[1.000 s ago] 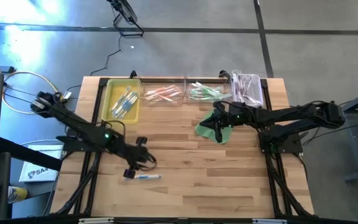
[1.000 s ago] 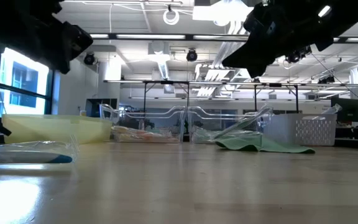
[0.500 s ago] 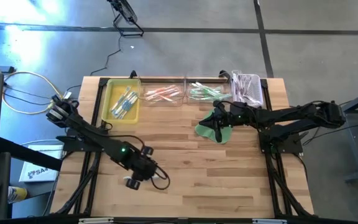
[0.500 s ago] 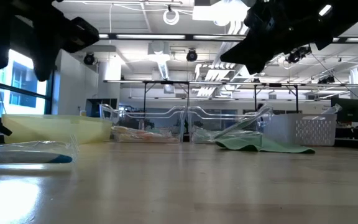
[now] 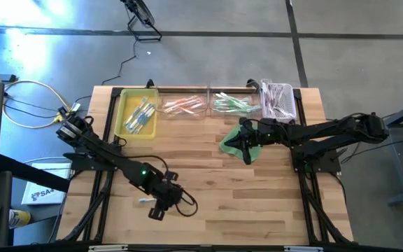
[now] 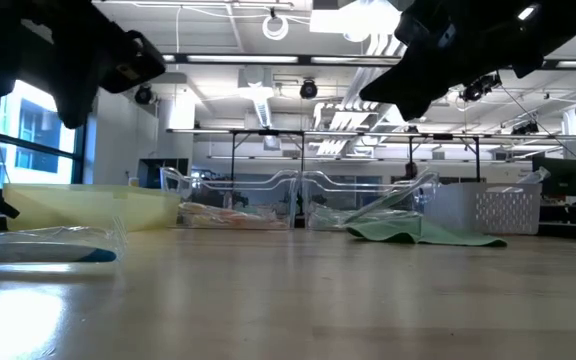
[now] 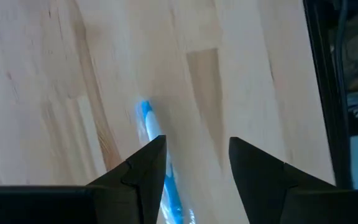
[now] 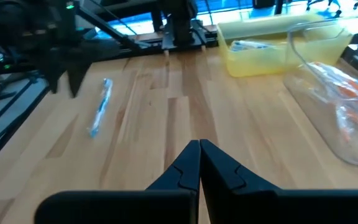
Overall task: Pick & Place Toothbrushes
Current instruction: Put the blue toothbrush into the yellow bin
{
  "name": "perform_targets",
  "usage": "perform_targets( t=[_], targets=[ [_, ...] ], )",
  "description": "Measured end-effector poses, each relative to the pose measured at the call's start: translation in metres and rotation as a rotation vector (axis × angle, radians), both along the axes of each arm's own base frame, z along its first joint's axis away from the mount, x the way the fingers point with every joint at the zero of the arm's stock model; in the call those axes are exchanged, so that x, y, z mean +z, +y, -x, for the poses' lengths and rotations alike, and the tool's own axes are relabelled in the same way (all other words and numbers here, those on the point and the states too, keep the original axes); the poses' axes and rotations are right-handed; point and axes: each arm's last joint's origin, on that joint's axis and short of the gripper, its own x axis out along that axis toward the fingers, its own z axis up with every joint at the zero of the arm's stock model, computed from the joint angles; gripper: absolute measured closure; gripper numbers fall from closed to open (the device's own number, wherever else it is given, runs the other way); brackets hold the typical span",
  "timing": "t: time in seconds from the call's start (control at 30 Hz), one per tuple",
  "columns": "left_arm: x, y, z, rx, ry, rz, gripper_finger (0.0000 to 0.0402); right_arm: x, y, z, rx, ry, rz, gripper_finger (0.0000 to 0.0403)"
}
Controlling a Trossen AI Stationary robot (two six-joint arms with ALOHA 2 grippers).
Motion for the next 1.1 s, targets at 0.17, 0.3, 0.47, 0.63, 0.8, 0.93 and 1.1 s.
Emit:
perform_targets(
  t=[0.17,0.3,0.47,0.63,0.8,0.93,1.1],
  targets=[
    [-0.003,-0.001,0.006,0.041,0.075,0.027,0.0231,-0.001,0.006,0.0,0.024,0.007,-0.004,0.0401],
    [-0.012,-0.008,0.015,0.041,0.105,0.013,0.0231,-0.001,0.011,0.0,0.037,0.008,-0.019,0.0401],
    [-0.031,-0.008,0.028,0.108,0.138,-0.056,0.0231,0.0,0.014,-0.001,0.028,0.006,-0.008,0.0401],
    [-0.048,-0.002,0.036,0.151,0.198,-0.049,0.0231,0.0,0.013,-0.001,-0.039,0.006,0.016,0.0401],
    [-0.059,-0.004,0.036,0.143,0.153,0.016,0.0231,0.0,0.013,-0.001,-0.038,0.006,0.016,0.0401],
    [-0.065,-0.001,0.038,0.186,0.153,0.01,0.0231,0.0,0.013,-0.001,-0.038,0.006,0.017,0.0401],
    [-0.071,0.001,0.041,0.22,0.16,-0.007,0.0231,0.0,0.013,-0.001,-0.038,0.006,0.017,0.0401]
  ],
)
